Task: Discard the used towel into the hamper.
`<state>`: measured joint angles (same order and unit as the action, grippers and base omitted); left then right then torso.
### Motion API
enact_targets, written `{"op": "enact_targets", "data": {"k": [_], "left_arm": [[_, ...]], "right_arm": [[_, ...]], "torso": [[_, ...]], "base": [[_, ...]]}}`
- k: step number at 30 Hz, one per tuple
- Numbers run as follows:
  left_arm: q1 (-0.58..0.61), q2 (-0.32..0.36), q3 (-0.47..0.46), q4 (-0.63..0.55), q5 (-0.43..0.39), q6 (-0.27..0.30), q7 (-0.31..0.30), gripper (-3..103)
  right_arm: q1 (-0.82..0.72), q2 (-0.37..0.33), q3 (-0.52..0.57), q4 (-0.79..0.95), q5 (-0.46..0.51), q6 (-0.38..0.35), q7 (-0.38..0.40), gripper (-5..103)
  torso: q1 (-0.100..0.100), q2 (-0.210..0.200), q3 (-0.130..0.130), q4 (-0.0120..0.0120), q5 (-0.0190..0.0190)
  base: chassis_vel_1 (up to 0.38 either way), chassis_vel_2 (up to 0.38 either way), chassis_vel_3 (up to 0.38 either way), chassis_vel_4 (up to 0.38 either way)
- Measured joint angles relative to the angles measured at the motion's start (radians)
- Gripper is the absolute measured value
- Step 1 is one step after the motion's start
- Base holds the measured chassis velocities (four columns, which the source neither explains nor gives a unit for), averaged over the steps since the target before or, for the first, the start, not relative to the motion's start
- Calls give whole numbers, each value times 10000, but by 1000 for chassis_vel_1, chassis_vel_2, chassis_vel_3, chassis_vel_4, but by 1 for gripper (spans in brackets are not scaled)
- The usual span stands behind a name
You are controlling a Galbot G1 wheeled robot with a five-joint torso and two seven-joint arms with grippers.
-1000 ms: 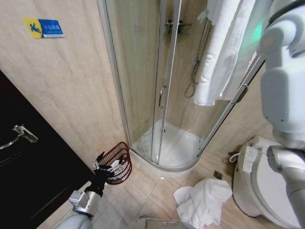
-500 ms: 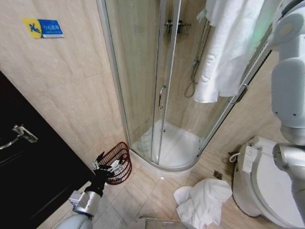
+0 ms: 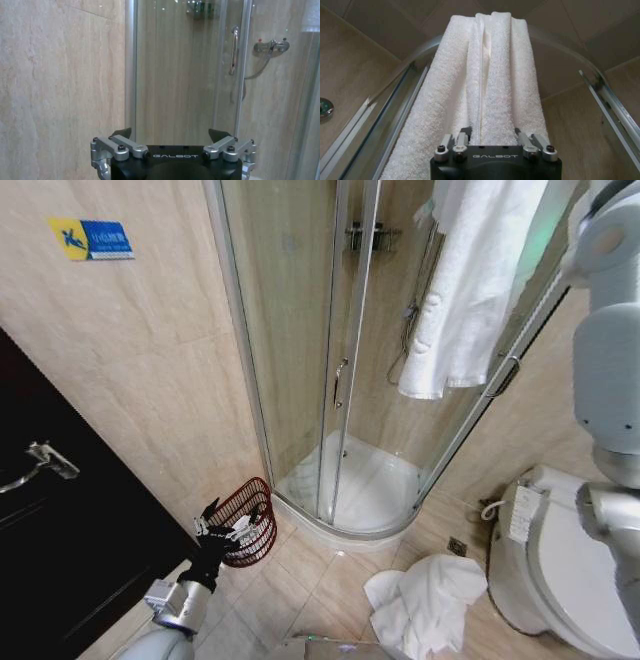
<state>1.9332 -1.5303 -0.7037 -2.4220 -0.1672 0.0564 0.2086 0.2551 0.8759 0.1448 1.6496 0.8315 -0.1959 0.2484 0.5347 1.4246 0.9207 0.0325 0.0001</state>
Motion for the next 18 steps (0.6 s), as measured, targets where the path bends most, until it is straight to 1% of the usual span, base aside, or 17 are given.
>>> {"op": "enact_targets", "data": {"k": [2, 4, 6, 7, 9, 10, 13, 14, 16, 18], "left_arm": [[0, 0, 0, 0, 0, 0, 0, 100], [0, 0, 1, 0, 0, 0, 0, 100], [0, 0, 1, 0, 0, 0, 0, 100], [0, 0, 1, 0, 0, 0, 0, 100], [0, 0, 0, 0, 0, 0, 0, 100], [0, 0, 0, 0, 0, 0, 0, 100], [0, 0, 0, 1, 0, 0, 0, 100], [0, 0, 0, 1, 0, 0, 0, 100], [0, 0, 0, 0, 0, 0, 0, 100], [0, 0, 0, 1, 0, 0, 0, 100]], "right_arm": [[-39, -49, 30, 38, 55, 0, -11, 38], [-44, -58, 35, 44, 62, 0, -14, 38], [-70, -108, 53, 82, 128, 0, -26, 30], [-70, -108, 53, 82, 128, 0, -26, 30], [-85, -148, 67, 116, 181, 0, -31, 22], [-85, -148, 67, 116, 181, 0, -31, 22], [-93, -184, 79, 149, 218, 0, -29, 12], [-93, -184, 79, 149, 218, 0, -29, 12], [-114, -224, 91, 201, 280, 1, -29, 6], [-169, -265, 141, 276, 395, 21, -68, 5]], "torso": [[0, 0, 0, 0, 0], [0, 0, 0, 0, 0], [0, 0, 0, 0, -1], [0, 0, 0, 0, -1], [0, 0, 0, 0, -1], [0, 0, 0, 0, -1], [0, 0, 0, 0, -1], [0, 0, 0, 0, -1], [0, 0, 0, 1, -2], [0, 0, 0, 0, -1]], "base": [[0, 0, 0, 0], [0, 0, 0, 0], [0, 0, 0, 0], [0, 0, 0, 0], [0, 0, 0, 0], [0, 0, 0, 0], [0, 0, 0, 0], [0, 0, 0, 0], [0, 0, 0, 0], [0, 0, 0, 0]]}}
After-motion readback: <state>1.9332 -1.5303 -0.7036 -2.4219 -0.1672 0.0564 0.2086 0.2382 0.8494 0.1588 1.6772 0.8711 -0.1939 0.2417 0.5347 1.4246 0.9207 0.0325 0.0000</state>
